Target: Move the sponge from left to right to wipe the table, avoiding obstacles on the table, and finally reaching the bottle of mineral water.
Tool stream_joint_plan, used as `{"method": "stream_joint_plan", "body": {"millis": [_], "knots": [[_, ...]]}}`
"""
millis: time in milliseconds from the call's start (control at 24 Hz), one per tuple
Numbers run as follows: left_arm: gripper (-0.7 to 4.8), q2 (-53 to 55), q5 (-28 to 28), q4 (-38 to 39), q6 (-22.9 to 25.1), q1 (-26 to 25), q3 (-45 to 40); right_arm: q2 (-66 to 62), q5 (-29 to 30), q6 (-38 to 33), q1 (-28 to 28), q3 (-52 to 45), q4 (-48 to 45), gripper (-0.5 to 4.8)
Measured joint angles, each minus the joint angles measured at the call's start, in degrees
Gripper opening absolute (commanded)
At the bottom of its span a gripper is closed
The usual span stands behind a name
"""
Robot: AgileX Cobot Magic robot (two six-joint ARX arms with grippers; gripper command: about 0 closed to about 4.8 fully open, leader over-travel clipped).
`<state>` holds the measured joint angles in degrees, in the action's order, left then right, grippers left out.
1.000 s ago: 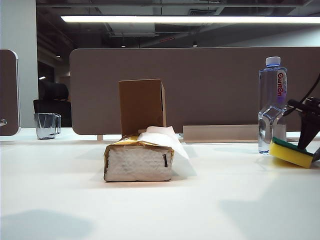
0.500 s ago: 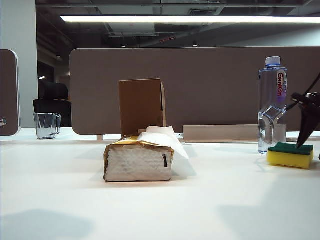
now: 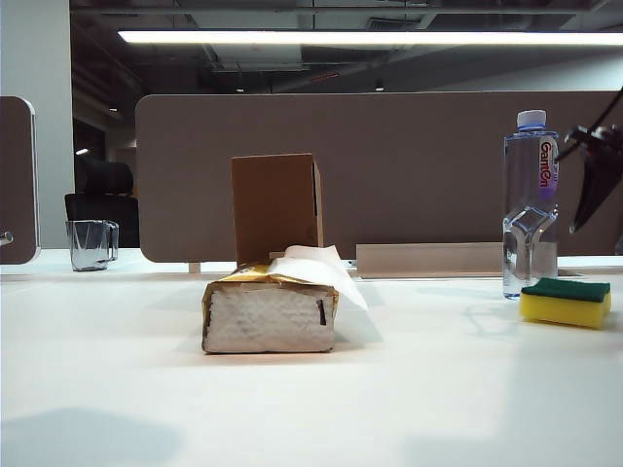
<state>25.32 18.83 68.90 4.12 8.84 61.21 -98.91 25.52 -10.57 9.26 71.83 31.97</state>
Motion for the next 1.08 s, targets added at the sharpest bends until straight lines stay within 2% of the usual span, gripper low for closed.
{"method": "stream_joint_plan", "body": {"millis": [83, 208, 417, 542, 625, 792, 875, 917, 1084], "knots": [[2.82, 0.0, 0.1, 0.2, 0.0, 0.0, 0.0, 2.3, 0.0, 0.0, 0.0, 0.0, 0.1, 2.61], [2.82, 0.0, 0.1, 0.3, 0.0, 0.0, 0.0, 6.8, 1.4, 0.1, 0.0, 0.0, 0.3, 2.18], [2.82, 0.0, 0.0, -1.5, 0.0, 0.0, 0.0, 16.1, 3.8, 3.1, 0.0, 0.0, 3.2, 0.86], [2.79, 0.0, 0.0, -5.4, 0.0, 0.0, 0.0, 21.6, 4.1, 4.5, 0.0, 0.0, 4.7, 0.41], [2.77, 0.0, -2.2, -8.6, 0.0, 0.0, 0.0, 24.3, 4.1, 4.9, 0.0, -0.1, 6.0, -0.08], [2.64, 0.0, -8.2, -12.9, 0.0, 0.0, 0.0, 29.0, 4.1, 5.6, -0.1, -1.5, 6.0, -0.08], [2.26, 0.0, -10.4, -15.3, 0.2, 0.0, -0.1, 31.4, 4.1, 5.8, -0.1, -3.8, 5.6, -0.08], [2.11, 0.0, -11.2, -17.4, 0.2, 0.0, -0.3, 33.4, 4.0, 5.8, -0.1, -5.6, 5.6, -0.08], [2.1, 0.0, -11.5, -22.1, 1.3, 0.0, -3.6, 40.6, 4.0, 5.8, -0.1, -11.8, 3.3, -0.08]]}}
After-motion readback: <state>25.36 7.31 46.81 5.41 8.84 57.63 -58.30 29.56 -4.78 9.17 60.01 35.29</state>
